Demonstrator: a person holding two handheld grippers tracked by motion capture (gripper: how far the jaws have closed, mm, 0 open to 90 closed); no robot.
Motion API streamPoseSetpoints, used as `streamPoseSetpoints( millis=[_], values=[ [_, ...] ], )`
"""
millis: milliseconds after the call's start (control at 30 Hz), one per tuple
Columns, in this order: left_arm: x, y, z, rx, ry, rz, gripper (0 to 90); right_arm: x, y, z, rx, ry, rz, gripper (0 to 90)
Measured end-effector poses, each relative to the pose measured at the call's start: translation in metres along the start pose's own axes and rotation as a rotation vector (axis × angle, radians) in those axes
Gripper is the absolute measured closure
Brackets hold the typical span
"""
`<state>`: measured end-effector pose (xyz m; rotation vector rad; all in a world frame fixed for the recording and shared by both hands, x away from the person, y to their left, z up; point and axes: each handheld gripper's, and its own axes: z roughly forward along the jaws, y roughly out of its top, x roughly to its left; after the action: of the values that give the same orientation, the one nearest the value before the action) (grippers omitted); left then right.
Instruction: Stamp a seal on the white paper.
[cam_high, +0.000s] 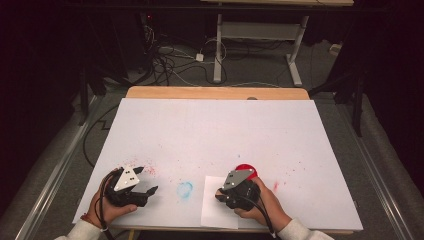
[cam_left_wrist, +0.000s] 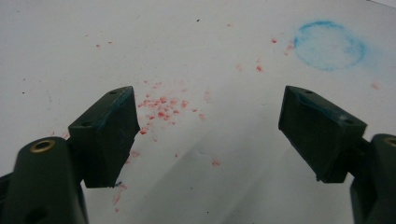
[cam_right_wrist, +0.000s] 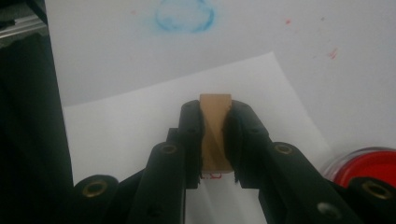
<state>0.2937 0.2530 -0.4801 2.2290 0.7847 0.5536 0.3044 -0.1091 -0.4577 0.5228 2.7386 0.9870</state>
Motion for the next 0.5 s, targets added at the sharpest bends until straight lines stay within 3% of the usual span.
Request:
streamPoseSetpoints(
  millis=[500],
  values=[
    [0.001, -0.002, -0.001, 0.0, -0.002, -0.002, 19.2, -0.007, 0.005, -0.018, -0.051, -0.039, 0.008, 76.5]
  ],
)
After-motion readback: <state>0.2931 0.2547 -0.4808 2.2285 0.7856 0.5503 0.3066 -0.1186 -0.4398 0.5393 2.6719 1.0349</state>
